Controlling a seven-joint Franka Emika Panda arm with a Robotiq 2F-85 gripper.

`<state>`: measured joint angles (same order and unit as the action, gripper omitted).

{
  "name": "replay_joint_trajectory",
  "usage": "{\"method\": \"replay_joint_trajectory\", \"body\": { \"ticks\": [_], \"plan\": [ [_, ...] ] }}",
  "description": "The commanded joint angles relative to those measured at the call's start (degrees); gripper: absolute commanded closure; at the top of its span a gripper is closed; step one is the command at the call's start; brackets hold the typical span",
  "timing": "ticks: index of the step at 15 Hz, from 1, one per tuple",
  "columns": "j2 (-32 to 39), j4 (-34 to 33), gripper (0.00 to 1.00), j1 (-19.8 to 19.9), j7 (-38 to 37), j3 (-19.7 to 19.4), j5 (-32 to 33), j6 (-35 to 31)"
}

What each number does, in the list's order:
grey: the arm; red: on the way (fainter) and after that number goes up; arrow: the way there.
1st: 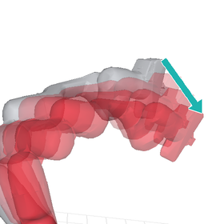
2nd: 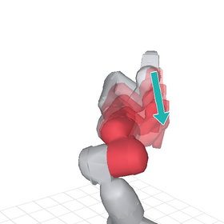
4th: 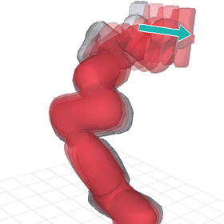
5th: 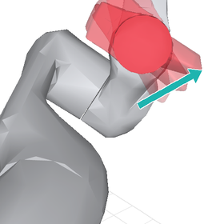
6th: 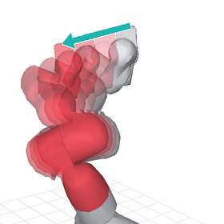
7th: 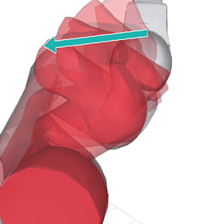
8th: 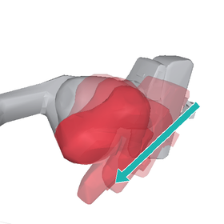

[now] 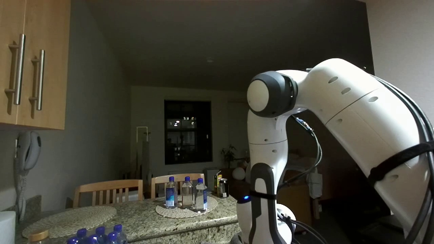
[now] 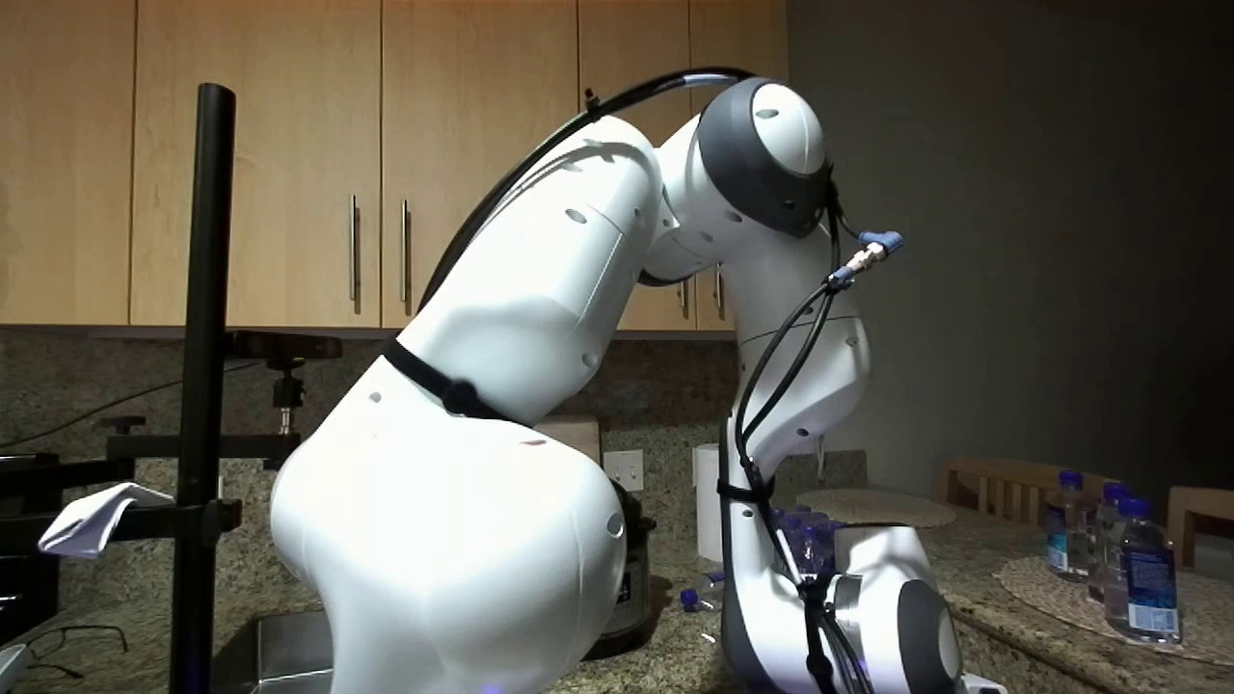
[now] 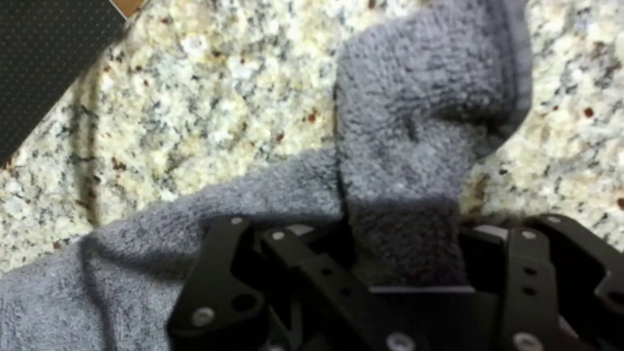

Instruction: Move the grey towel to the left side of the counter.

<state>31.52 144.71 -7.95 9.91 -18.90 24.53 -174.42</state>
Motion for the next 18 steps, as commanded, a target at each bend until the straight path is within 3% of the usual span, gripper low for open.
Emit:
{"method": "replay_joint_trajectory", "body": {
  "ticks": [1,5,10,18],
  "plan": [
    [-0.9,0.9,0.93,-2.7,0.9,-1.8,1.4,1.1],
    [-3.5,0.7,0.9,-4.7,0.5,-2.5,1.6,6.4],
    [-8.9,-1.8,0.94,-5.0,-1.7,-0.8,4.5,19.5],
    [-19.6,-3.1,0.91,-0.6,-0.9,9.5,3.7,34.2]
  ]
}}
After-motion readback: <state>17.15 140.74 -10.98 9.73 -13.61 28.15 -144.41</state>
